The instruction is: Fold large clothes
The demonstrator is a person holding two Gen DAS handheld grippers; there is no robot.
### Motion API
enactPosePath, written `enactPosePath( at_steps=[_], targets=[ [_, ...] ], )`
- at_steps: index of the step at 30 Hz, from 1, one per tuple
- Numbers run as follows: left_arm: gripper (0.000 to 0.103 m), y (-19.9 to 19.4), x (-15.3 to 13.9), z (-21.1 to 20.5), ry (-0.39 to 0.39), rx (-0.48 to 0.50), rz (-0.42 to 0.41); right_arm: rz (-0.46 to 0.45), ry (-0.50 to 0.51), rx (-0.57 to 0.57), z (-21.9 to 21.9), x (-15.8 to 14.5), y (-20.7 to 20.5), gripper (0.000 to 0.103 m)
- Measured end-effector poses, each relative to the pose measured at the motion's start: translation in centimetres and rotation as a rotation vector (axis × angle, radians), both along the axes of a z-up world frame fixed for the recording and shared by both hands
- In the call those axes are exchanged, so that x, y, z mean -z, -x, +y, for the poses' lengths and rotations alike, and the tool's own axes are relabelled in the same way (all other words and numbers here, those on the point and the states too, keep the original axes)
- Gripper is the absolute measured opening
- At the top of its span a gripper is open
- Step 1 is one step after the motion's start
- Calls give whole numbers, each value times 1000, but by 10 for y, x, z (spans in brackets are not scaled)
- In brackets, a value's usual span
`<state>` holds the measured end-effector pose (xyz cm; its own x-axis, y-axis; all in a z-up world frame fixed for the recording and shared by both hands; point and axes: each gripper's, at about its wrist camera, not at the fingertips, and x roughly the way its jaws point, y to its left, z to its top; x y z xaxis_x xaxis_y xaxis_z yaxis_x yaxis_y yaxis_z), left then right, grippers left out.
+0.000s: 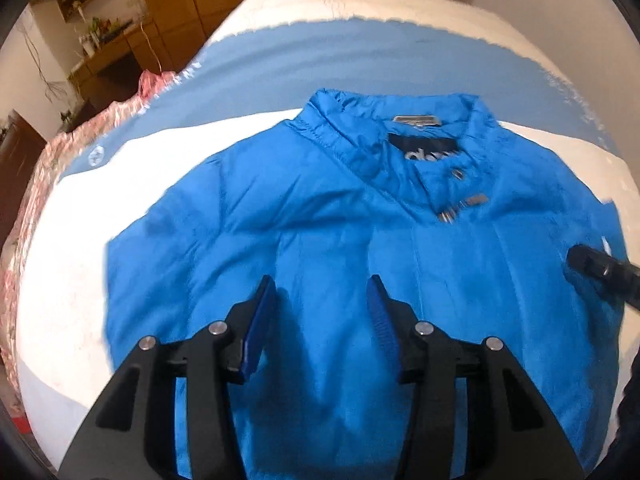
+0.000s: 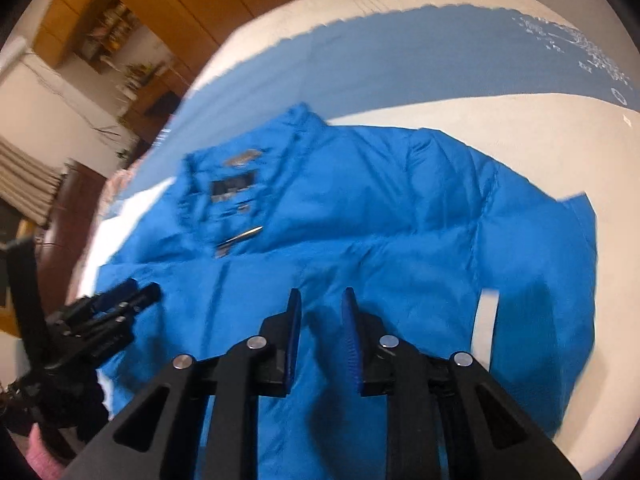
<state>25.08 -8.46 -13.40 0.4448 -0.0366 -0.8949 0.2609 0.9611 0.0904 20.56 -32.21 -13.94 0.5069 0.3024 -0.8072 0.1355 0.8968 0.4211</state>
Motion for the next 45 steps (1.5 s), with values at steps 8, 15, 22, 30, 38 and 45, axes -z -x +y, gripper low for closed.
enactPosePath(
  at_steps=[8, 15, 22, 30, 38, 45],
  targets=[
    [55, 114, -15, 88, -1, -15, 15, -71, 46, -44, 8, -23, 133, 34],
    [74, 208, -5, 169, 26, -159, 107, 11, 98, 30, -12, -13, 244, 47],
    [76, 273, 18, 204, 171, -208, 233, 76, 102, 13, -22, -3, 319, 64],
    [77, 298, 39, 200, 266, -197, 278, 128, -58, 23, -28, 30, 342, 64],
    [57, 305, 38, 191, 377, -186, 317, 125, -130, -11, -22, 46, 340, 38],
    [14, 311, 32, 193, 476, -194, 329, 93, -183, -57, -25, 36, 341, 13]
  ],
)
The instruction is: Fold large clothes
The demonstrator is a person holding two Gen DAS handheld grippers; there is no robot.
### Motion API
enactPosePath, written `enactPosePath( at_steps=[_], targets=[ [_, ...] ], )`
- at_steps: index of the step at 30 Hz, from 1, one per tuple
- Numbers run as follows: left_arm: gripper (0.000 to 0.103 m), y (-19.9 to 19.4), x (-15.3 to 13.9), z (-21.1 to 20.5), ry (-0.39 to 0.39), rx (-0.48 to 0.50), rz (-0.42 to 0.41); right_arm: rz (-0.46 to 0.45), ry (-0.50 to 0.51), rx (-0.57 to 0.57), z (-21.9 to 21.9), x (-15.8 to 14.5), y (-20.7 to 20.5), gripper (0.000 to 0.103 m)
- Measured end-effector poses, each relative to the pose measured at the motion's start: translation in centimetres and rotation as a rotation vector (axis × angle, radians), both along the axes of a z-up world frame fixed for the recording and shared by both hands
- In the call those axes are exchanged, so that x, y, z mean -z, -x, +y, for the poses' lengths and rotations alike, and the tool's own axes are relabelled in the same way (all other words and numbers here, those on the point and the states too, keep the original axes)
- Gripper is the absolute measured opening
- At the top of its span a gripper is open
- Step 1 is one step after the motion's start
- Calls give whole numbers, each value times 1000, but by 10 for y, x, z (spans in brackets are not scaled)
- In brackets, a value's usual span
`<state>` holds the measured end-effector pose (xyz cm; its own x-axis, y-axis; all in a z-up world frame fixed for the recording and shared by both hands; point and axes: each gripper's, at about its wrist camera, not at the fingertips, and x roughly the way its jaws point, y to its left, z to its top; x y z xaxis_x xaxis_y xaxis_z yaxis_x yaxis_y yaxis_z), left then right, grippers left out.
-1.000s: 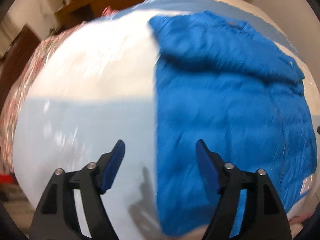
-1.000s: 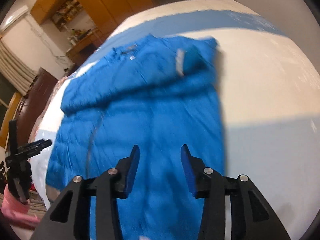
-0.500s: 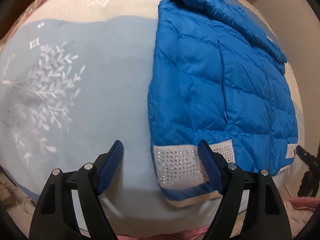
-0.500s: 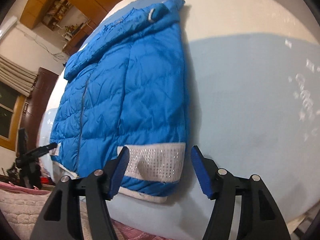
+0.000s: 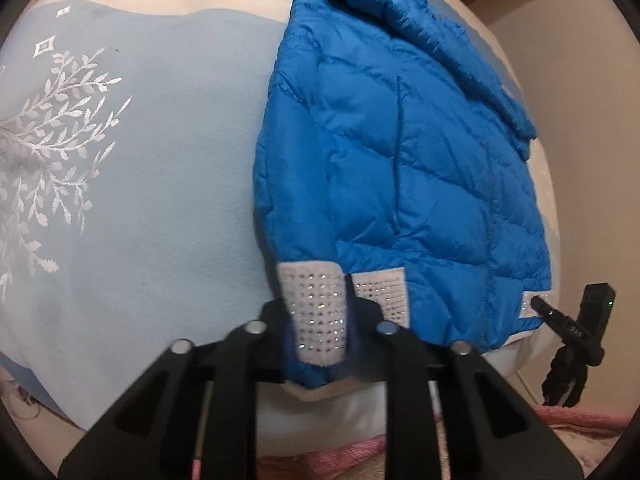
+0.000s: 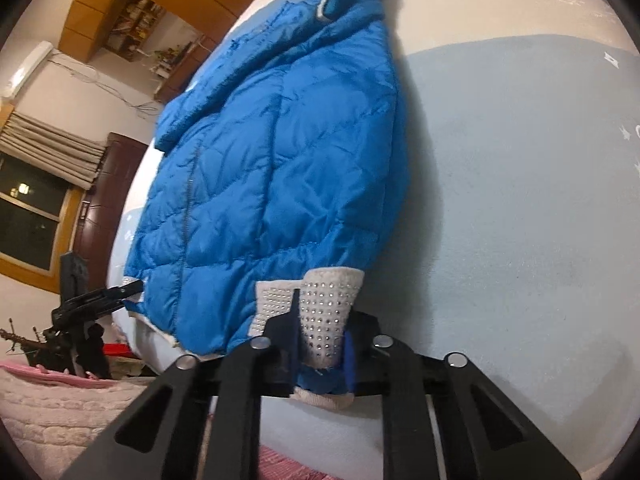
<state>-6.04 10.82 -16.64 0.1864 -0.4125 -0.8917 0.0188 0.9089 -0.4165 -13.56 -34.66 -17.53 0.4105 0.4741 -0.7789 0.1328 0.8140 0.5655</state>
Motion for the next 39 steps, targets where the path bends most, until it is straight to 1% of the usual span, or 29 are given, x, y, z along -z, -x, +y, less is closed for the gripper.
enactPosePath(
  at_steps=[3, 6, 9, 11, 13, 14, 16, 17, 20, 21, 24, 27, 29, 31, 35, 37, 39],
  targets=[
    [12, 5, -7, 1, 7, -15, -18, -11, -16, -11, -1, -4, 5, 11],
    [11, 8, -9, 0, 13, -13, -18, -8, -23, -28, -1, -7, 13, 11],
    [12, 11, 2, 4, 23, -14, 24, 25, -20, -26, -5, -1, 15, 11],
    [12, 7, 11, 9, 58, -35, 54, 41, -41, -10, -9, 5, 14, 11],
    [11, -2, 8, 6, 87, -47, 66, 43, -58, 0, -11, 3, 11, 10],
    [11, -5, 3, 5, 95, -46, 60, 25, -75, 4, -13, -3, 10, 10],
    [11, -9, -21, 7, 144, -32, 19, -14, -111, 13, -20, -18, 10, 10],
    [11, -13, -35, 6, 161, -23, -9, -45, -119, 16, -23, -31, 8, 9],
    [11, -28, -68, 4, 207, -14, -78, -112, -114, 4, -26, -62, -3, 9],
    [11, -29, -73, 4, 217, -14, -91, -135, -115, 1, -28, -73, -9, 9],
    [11, -61, -99, -3, 255, -1, -146, -175, -131, -3, -35, -97, -32, 9],
    [11, -100, -117, -14, 277, 12, -181, -198, -177, -3, -49, -116, -66, 9],
    [11, -131, -127, -22, 275, 21, -210, -212, -197, -14, -55, -128, -94, 9],
    [11, -157, -133, -29, 270, 30, -226, -221, -187, -30, -60, -137, -123, 9],
    [12, -221, -131, -40, 310, 26, -213, -199, -211, -26, -74, -138, -176, 9],
    [12, -244, -128, -46, 308, 25, -209, -188, -217, -23, -81, -135, -207, 9],
    [13, -271, -121, -52, 306, 26, -201, -176, -227, -16, -86, -130, -228, 9]
  ],
)
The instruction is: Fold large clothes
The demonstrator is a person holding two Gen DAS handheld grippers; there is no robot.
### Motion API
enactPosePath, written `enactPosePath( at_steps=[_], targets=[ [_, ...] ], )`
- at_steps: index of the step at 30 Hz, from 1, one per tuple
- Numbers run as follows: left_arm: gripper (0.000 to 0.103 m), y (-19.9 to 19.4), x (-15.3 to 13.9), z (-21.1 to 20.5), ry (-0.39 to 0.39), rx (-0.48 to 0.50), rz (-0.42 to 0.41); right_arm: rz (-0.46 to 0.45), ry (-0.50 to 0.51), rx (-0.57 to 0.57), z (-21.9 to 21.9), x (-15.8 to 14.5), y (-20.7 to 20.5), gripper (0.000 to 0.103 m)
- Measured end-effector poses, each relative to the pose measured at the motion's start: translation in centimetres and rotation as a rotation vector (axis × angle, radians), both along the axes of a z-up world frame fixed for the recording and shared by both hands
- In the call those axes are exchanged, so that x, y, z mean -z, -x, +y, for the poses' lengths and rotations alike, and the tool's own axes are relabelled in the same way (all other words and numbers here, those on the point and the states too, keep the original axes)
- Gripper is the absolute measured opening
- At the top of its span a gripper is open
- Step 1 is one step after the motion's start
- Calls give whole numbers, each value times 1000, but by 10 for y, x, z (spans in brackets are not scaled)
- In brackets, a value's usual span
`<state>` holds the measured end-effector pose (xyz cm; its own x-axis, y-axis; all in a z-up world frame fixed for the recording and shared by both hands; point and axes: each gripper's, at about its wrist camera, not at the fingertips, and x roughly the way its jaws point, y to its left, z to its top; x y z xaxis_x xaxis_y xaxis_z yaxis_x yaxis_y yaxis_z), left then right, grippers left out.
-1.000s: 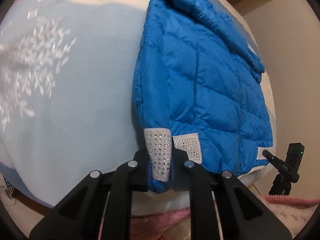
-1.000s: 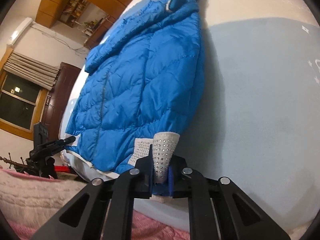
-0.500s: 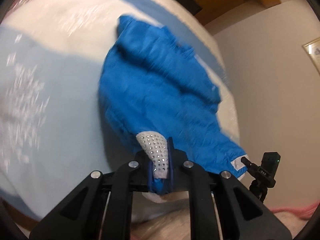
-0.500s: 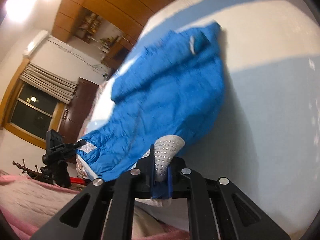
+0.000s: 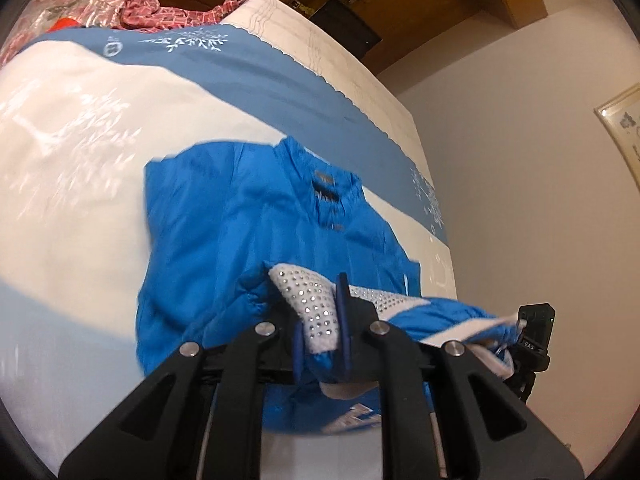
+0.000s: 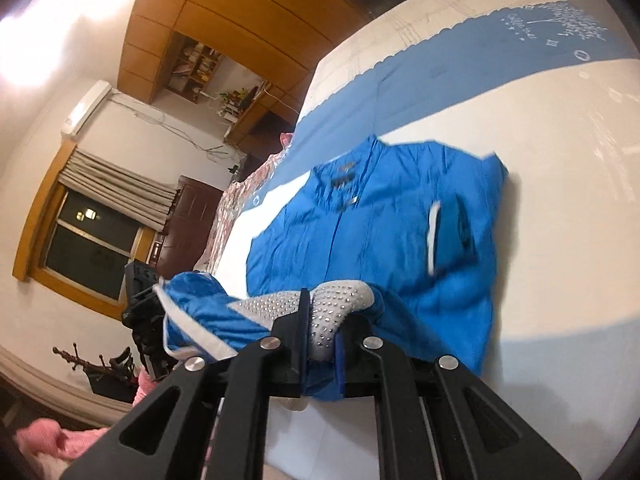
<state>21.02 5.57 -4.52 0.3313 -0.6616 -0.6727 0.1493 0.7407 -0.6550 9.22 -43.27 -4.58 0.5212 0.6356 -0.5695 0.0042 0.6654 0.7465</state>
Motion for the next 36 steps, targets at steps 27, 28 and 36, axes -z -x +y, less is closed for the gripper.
enactPosePath(
  at_steps=[27, 28, 36],
  targets=[
    [64, -97, 47, -4, -315, -16, -57, 96, 248, 39, -30, 57, -102, 58],
    [64, -95, 52, -8, -356, -5, -57, 119, 258, 28, -26, 65, -103, 58],
    [19, -76, 74, -38, -517, 35, -75, 169, 367, 33, -5, 85, -114, 11]
  ],
)
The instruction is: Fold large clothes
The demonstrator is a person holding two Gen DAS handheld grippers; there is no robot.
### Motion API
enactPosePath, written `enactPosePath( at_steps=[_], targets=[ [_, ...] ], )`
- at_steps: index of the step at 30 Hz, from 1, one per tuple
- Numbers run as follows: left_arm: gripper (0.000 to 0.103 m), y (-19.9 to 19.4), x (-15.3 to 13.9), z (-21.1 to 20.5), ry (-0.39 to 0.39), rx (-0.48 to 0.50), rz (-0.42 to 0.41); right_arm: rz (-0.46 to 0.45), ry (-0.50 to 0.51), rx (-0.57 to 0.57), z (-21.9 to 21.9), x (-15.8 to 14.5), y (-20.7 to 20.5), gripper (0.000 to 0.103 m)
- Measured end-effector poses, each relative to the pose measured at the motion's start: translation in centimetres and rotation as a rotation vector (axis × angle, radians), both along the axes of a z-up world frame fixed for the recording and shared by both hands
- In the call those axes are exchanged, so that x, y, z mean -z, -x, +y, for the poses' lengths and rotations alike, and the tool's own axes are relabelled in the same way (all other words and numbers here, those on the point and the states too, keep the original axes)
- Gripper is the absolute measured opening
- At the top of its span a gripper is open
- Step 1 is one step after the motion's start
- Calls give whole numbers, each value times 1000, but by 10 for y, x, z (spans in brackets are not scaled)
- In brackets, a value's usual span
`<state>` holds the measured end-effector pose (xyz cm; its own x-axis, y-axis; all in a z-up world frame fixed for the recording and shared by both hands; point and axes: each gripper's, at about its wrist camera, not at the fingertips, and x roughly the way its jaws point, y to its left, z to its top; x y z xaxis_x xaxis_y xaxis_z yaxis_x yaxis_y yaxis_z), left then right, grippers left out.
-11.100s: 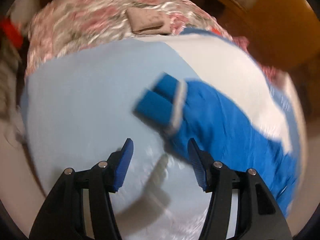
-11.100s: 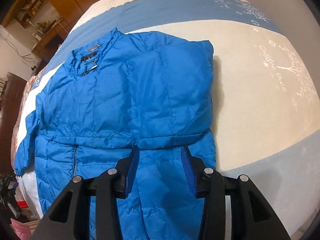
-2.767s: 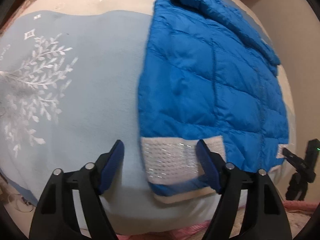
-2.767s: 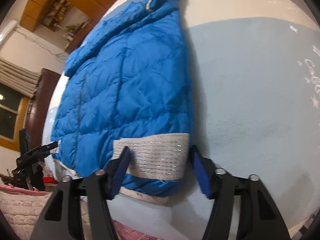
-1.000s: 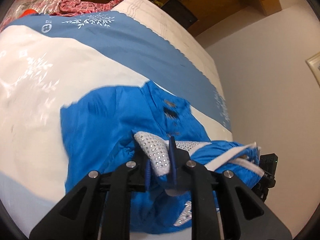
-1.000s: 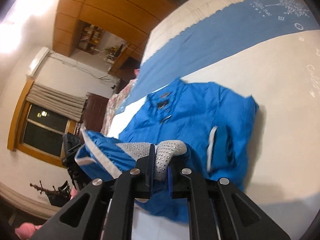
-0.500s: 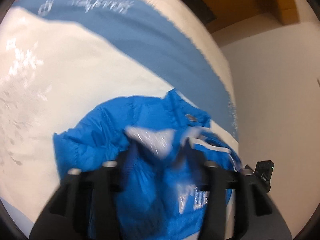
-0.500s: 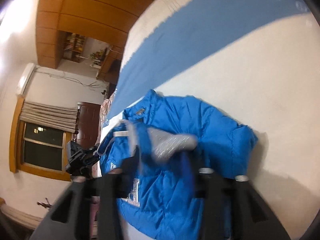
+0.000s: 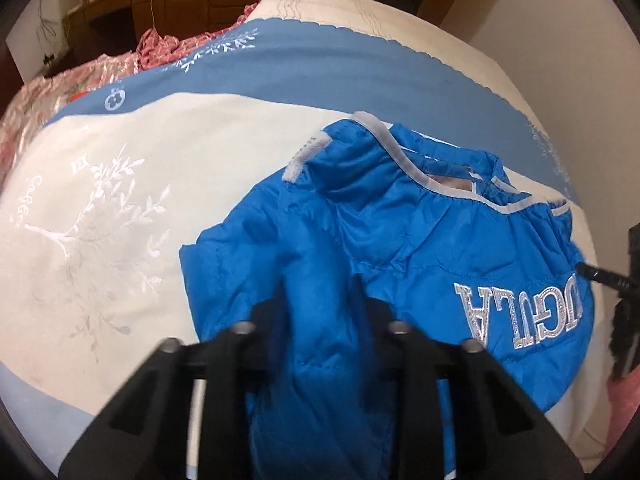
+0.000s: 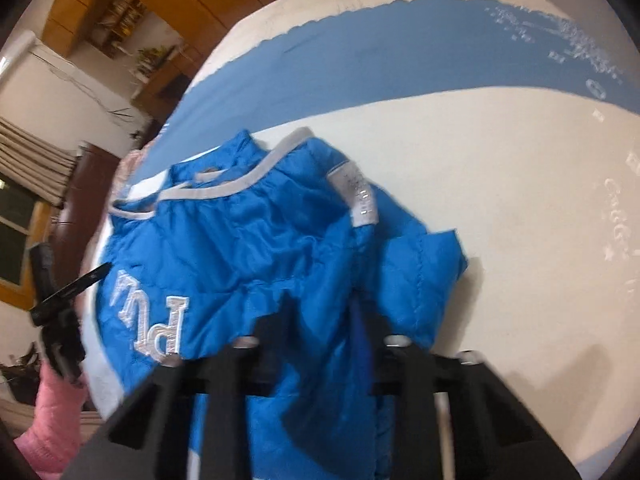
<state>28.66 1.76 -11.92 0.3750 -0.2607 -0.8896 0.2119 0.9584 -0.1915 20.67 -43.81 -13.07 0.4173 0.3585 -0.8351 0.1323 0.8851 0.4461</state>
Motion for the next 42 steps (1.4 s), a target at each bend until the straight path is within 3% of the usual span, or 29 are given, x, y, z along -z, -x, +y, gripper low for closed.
enactPosePath(
  at_steps=[6, 9, 12, 15, 18, 22, 26, 28, 33, 35, 37, 42],
  targets=[
    [15, -22, -17, 6, 58, -113, -44, -36, 1, 87, -18, -11, -10, 8],
    [16, -35, 8, -4, -9, -103, 2, 15, 61, 92, -15, 8, -18, 8],
    [21, -40, 34, -12, -42, -81, 26, 42, 60, 101, -7, 30, -20, 9],
    [23, -42, 39, -15, -58, -88, 33, 47, 71, 117, -4, 37, -19, 10],
    [25, -42, 30, -14, -78, -95, 37, 30, 120, 140, -2, 23, -12, 14],
    [28, -17, -13, -8, -129, -153, -86, -78, 178, 193, 10, -18, 17, 19],
    [28, 33, -48, -21, -144, -164, -245, -187, 152, 117, 61, -46, 58, 19],
    [28, 61, -51, -38, -84, -116, -254, -203, 149, 80, 89, -44, 72, 19],
    [29, 95, -27, -70, -81, -2, -221, -231, 229, 87, 129, -28, 90, 18],
    [29, 93, -8, -70, -75, -1, -187, -254, 274, 108, 137, -18, 91, 18],
    [30, 93, 11, -67, -101, 1, -203, -248, 289, 107, 139, 0, 89, 18],
    [29, 99, 36, -64, -76, 25, -227, -264, 256, 110, 136, 39, 91, 16]
  ],
)
